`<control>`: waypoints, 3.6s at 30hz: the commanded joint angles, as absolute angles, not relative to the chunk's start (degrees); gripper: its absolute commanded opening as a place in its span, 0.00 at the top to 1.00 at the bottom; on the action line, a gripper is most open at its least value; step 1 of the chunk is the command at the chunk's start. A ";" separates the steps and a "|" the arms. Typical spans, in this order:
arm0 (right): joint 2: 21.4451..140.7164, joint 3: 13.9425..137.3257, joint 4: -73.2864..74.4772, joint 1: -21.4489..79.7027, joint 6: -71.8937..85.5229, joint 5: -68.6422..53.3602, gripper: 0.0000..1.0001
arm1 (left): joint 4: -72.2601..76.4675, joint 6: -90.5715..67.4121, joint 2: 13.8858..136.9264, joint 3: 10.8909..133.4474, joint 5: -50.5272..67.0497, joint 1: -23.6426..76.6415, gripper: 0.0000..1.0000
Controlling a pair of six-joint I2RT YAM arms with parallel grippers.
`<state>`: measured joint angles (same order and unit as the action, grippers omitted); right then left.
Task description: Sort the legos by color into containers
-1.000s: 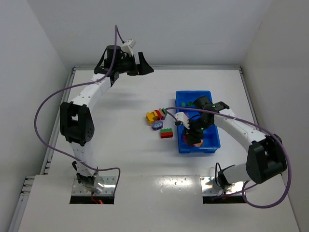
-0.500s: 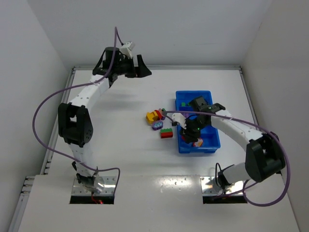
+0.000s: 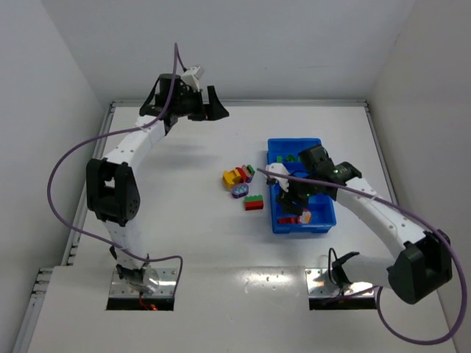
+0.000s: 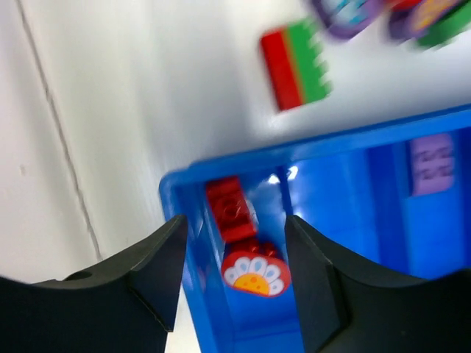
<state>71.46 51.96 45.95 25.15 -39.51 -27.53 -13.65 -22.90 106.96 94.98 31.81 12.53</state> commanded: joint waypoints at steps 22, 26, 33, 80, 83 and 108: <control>101.24 76.54 27.42 34.18 -7.30 -26.38 0.53 | -15.82 -17.58 98.53 92.02 21.88 7.73 0.01; 103.09 77.26 26.64 35.33 -5.80 -23.12 0.51 | -16.35 -17.58 98.53 92.02 21.88 7.73 0.01; 106.87 78.30 32.33 36.47 -11.25 -21.37 0.60 | -16.35 -17.05 99.75 92.02 22.41 7.73 0.01; 117.51 81.39 23.73 38.06 -18.10 -16.87 0.28 | -16.88 -17.05 103.62 92.55 23.99 7.21 0.01; 118.04 81.91 25.21 38.67 -20.47 -18.19 0.28 | -17.40 -17.05 103.62 92.55 23.99 7.21 0.01; 105.65 74.88 23.99 39.29 -21.27 -21.36 1.00 | -17.93 -17.58 103.62 92.02 24.52 7.21 0.01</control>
